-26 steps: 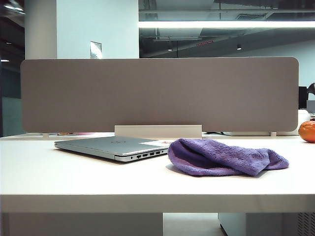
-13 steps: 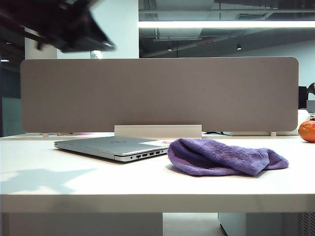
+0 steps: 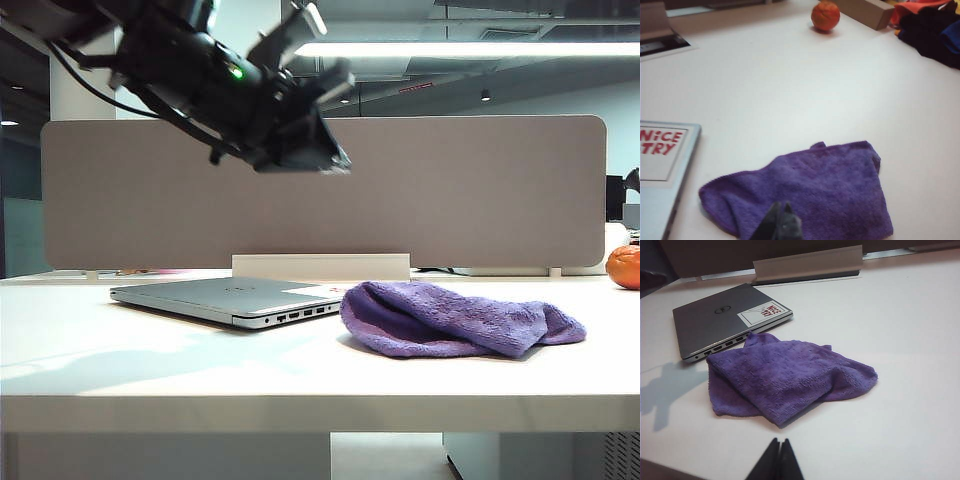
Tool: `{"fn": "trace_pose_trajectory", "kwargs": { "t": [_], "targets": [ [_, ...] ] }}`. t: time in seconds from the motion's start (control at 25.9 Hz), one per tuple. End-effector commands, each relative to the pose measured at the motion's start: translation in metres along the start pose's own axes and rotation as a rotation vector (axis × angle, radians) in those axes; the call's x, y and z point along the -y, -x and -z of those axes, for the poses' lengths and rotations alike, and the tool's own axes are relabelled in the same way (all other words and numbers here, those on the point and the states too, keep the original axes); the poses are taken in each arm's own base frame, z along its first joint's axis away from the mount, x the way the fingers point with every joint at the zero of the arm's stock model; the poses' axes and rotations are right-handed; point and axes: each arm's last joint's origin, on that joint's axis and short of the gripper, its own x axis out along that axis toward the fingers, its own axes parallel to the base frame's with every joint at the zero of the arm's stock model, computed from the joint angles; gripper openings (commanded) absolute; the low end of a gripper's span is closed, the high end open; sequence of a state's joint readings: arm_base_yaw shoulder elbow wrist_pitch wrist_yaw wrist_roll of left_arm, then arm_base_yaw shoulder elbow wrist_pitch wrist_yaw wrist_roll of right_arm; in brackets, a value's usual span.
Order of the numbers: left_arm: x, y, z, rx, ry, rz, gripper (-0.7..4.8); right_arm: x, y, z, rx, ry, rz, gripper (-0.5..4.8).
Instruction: Pick up the purple rag and put it over the laptop.
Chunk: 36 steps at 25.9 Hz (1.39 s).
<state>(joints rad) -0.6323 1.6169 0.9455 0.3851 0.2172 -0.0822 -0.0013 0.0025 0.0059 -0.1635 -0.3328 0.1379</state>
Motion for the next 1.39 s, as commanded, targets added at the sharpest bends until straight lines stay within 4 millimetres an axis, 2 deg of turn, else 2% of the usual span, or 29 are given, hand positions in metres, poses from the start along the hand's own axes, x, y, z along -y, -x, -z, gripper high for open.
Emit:
{"fn": "trace_pose_trajectory", "kwargs": {
  "t": [0.04,0.31,0.62,0.85,0.93,1.0,1.04,1.2,1.35,1.39],
  "targets": [
    [0.003,-0.009,0.001,0.002,-0.004,-0.006,-0.06,0.0,0.0,0.0,0.011,0.003,0.0,0.22],
    [0.0,-0.025,0.009,-0.03,0.0,-0.042,-0.05,0.0,0.0,0.0,0.011,0.003,-0.001,0.22],
    [-0.003,-0.047,0.005,-0.102,0.013,-0.046,-0.04,0.0,0.0,0.0,0.011,0.003,-0.001,0.22],
    [0.001,-0.066,0.006,-0.11,0.007,-0.029,0.01,0.0,0.0,0.0,0.011,0.003,0.0,0.22],
    [0.004,-0.073,0.01,-0.139,0.008,-0.022,0.36,0.0,0.0,0.0,0.011,0.003,-0.001,0.22],
    [0.008,-0.077,0.015,-0.168,0.008,-0.013,0.42,0.0,0.0,0.0,0.011,0.003,0.0,0.22],
    [0.01,-0.079,0.019,-0.184,0.008,-0.008,0.86,0.0,0.0,0.0,0.011,0.003,0.0,0.22],
    [0.012,-0.079,0.024,-0.234,0.013,-0.009,1.87,0.0,0.0,0.0,0.011,0.003,-0.001,0.22],
    [0.012,-0.077,0.028,-0.28,0.02,-0.012,1.94,0.0,0.0,0.0,0.011,0.003,-0.001,0.22],
    [0.012,-0.077,0.03,-0.293,0.022,-0.014,2.12,0.0,0.0,0.0,0.011,0.003,-0.001,0.22]
  ]
}}
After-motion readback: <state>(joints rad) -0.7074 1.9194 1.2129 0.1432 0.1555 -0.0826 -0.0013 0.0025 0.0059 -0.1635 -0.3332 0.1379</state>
